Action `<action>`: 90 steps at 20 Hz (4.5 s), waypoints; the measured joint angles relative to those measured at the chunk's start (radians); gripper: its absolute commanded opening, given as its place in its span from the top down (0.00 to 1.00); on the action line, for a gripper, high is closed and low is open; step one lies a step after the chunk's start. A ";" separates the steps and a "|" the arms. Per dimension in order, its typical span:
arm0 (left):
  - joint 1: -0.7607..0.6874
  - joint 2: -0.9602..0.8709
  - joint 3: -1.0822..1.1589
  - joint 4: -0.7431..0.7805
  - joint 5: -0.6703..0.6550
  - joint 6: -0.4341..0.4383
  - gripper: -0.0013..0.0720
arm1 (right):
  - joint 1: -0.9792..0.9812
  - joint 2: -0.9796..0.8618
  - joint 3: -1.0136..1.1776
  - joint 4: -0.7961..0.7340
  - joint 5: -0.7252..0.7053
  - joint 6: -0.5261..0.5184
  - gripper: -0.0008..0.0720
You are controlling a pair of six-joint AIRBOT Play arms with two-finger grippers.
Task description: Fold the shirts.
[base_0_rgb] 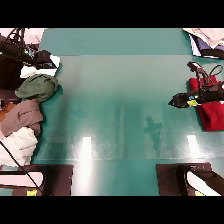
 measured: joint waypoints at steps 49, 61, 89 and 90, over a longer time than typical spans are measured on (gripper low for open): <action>0.105 -0.214 0.331 0.011 0.410 0.064 0.96 | 0.001 0.000 0.101 0.008 -0.039 0.029 0.96; -0.286 0.264 0.241 -0.219 0.093 0.157 0.95 | 0.001 0.001 0.478 0.004 -0.043 0.027 0.96; -0.529 0.381 -1.135 -0.297 0.387 0.062 0.15 | 0.001 0.001 0.366 -0.002 0.088 0.026 0.96; -0.554 0.379 -1.146 -0.301 0.422 0.052 0.15 | 0.001 0.001 0.362 -0.002 0.085 0.026 0.96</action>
